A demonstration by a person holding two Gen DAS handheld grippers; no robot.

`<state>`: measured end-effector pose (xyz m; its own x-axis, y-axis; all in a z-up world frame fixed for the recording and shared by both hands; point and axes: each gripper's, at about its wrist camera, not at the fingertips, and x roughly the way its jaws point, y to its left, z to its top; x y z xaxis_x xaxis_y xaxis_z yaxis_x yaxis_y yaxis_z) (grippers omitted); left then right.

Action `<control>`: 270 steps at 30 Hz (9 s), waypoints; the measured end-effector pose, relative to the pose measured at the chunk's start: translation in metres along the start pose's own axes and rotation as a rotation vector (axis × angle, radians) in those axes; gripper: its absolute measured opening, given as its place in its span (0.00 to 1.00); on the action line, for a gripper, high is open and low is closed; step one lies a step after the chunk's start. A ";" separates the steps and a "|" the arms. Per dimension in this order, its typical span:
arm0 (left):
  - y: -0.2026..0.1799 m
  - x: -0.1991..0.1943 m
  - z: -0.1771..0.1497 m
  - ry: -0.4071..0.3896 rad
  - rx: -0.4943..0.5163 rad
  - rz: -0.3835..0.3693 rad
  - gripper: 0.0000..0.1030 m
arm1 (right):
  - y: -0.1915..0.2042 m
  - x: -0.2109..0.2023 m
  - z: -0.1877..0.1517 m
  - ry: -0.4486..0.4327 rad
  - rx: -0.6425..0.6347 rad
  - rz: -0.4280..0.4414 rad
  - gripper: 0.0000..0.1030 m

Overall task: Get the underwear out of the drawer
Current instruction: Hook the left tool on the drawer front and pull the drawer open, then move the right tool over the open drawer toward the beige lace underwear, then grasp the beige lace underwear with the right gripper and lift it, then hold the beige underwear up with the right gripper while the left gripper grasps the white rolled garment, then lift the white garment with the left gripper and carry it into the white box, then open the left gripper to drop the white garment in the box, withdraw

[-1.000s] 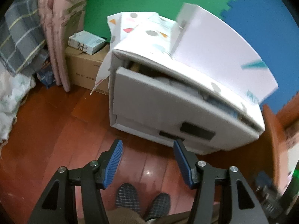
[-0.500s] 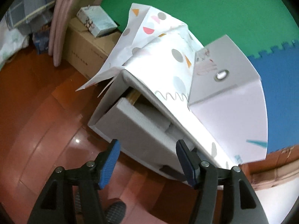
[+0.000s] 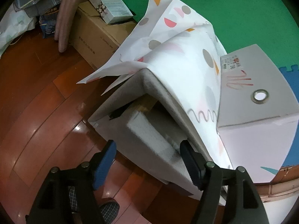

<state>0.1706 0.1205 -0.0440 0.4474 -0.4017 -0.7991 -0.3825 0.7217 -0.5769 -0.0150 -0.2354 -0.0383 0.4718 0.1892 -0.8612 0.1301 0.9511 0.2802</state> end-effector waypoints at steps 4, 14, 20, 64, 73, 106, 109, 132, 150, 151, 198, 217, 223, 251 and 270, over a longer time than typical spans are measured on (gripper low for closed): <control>0.003 0.005 0.000 -0.005 -0.012 0.028 0.82 | 0.000 0.000 -0.001 0.001 -0.002 -0.004 0.99; -0.001 -0.003 -0.007 -0.002 0.142 0.103 0.86 | 0.000 -0.003 0.000 -0.006 -0.006 -0.017 0.99; 0.001 -0.022 -0.027 0.045 0.285 0.181 0.87 | -0.002 -0.013 0.000 -0.053 -0.008 0.000 0.99; -0.010 -0.100 -0.093 -0.001 0.676 0.255 0.86 | 0.019 -0.001 0.084 0.325 -0.310 -0.086 1.00; -0.020 -0.094 -0.092 0.068 0.771 0.228 0.86 | 0.001 0.029 0.065 0.475 -0.490 -0.135 0.71; -0.050 -0.018 -0.104 0.338 1.122 0.240 0.86 | -0.036 0.085 0.051 0.328 -0.351 -0.086 0.58; -0.053 -0.016 -0.106 0.329 1.166 0.239 0.86 | -0.050 0.066 0.061 0.259 -0.218 -0.049 0.58; -0.066 0.051 -0.121 0.592 1.271 0.199 0.86 | -0.102 -0.005 0.034 0.058 0.107 0.073 0.59; -0.062 0.059 -0.129 0.607 1.103 0.191 0.65 | -0.050 -0.003 0.028 0.043 0.087 0.065 0.59; -0.064 0.057 -0.132 0.605 1.106 0.179 0.61 | -0.050 -0.003 0.028 0.042 0.087 0.064 0.59; -0.076 -0.079 -0.087 0.176 0.874 -0.019 0.30 | -0.052 -0.009 0.028 0.012 0.094 0.086 0.58; -0.179 -0.214 -0.042 -0.111 0.893 -0.178 0.29 | -0.050 -0.003 0.027 0.032 0.099 0.079 0.58; -0.241 -0.240 -0.006 -0.230 0.892 -0.212 0.29 | -0.052 -0.001 0.028 0.032 0.104 0.090 0.58; -0.246 -0.054 0.022 -0.012 0.910 0.180 0.30 | -0.061 -0.005 0.027 0.035 0.119 0.124 0.58; -0.243 -0.054 0.029 -0.067 0.859 0.216 0.36 | -0.062 -0.007 0.028 0.033 0.116 0.129 0.59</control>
<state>0.2631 -0.0166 0.1440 0.4925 -0.1929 -0.8487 0.2627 0.9626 -0.0664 -0.0021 -0.3027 -0.0375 0.4629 0.3173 -0.8277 0.1712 0.8842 0.4346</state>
